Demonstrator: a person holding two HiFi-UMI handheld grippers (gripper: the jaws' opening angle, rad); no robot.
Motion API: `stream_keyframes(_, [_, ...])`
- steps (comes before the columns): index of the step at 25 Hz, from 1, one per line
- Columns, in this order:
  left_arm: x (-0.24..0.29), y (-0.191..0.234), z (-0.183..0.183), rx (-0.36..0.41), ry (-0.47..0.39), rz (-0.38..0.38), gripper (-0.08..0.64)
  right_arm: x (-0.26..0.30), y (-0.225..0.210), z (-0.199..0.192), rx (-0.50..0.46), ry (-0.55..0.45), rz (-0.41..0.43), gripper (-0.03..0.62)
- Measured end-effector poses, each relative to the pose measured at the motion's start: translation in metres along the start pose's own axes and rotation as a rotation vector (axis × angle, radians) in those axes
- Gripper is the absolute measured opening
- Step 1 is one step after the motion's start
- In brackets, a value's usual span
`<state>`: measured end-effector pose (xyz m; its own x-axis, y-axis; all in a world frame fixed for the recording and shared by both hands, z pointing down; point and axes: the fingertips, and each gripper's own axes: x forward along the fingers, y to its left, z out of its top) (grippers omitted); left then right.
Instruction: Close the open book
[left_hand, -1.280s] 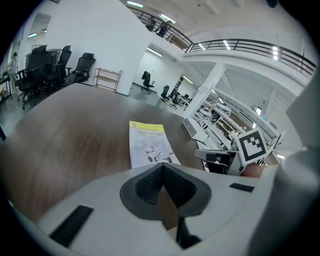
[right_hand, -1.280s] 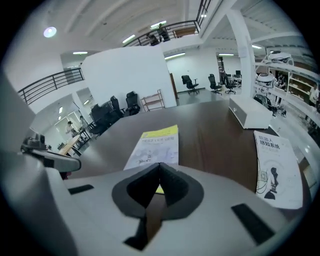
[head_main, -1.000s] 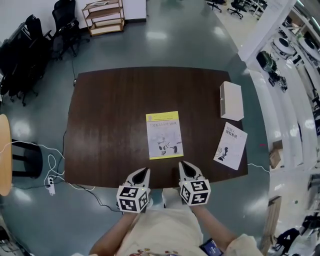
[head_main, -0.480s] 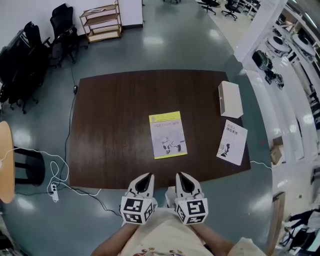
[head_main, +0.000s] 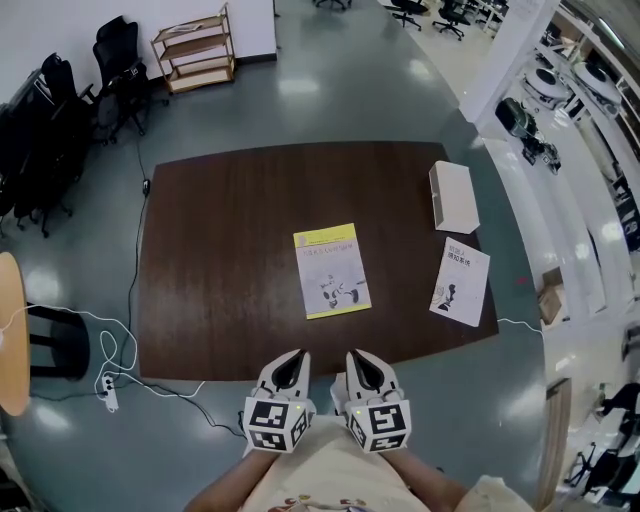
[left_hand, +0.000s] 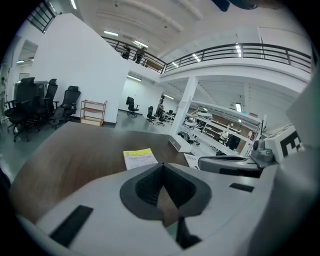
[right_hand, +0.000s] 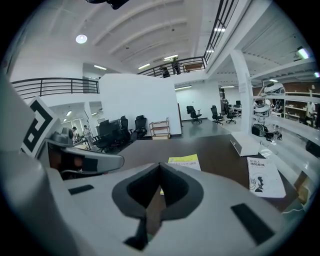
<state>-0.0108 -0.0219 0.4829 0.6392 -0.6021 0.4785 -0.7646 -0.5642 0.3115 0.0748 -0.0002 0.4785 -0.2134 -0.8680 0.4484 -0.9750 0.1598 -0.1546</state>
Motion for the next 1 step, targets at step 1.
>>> stream_keyframes(1, [-0.0003,-0.0005,0.0006,0.000,0.000,-0.001,0.005,-0.0004,0.0006,-0.0004,0.000,0.003,0.001,0.005])
